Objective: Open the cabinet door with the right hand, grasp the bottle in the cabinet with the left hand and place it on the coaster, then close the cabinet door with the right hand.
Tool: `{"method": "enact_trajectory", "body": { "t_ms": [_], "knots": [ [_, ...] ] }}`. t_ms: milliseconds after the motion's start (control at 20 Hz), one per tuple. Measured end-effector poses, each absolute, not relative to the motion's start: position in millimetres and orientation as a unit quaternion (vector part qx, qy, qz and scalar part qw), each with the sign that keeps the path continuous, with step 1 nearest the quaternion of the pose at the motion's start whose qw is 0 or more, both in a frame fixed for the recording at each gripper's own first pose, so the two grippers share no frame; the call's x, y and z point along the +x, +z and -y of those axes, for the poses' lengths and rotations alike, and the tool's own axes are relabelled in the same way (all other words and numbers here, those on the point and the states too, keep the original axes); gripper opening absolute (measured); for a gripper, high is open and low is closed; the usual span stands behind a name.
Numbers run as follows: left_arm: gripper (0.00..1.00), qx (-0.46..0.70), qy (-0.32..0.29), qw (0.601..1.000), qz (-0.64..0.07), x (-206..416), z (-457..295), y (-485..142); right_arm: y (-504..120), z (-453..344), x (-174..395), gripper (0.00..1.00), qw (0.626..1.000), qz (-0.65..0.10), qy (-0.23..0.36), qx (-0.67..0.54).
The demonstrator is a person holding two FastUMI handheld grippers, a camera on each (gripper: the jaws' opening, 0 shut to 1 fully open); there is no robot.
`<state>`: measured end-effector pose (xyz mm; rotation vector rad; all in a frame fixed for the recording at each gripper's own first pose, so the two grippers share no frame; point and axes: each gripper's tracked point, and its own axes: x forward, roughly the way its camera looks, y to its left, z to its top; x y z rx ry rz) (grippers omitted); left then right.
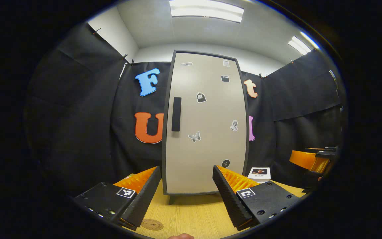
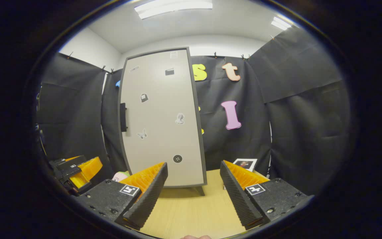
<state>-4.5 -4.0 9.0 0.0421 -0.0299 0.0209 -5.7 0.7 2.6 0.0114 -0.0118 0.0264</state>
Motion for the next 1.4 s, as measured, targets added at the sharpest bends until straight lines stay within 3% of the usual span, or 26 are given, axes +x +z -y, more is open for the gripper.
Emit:
{"method": "enact_trajectory", "body": {
  "t_ms": [650, 1050, 1400],
  "knots": [
    [0.95, 0.028, 0.014, 0.999, 0.012, -6, 8, 10, 3, -1, -2, 1.00, 1.000, 0.003, 0.024, -0.003],
    [0.95, 0.029, 0.014, 0.999, 0.005, -11, 9, 6, 7, -20, 25, 1.00, 0.998, -0.010, 0.058, 0.010],
    [0.95, 0.039, 0.012, 0.999, 0.004, -17, 8, 5, 46, -68, 63, 0.99, 0.993, 0.009, 0.115, -0.002]
  ]
}}
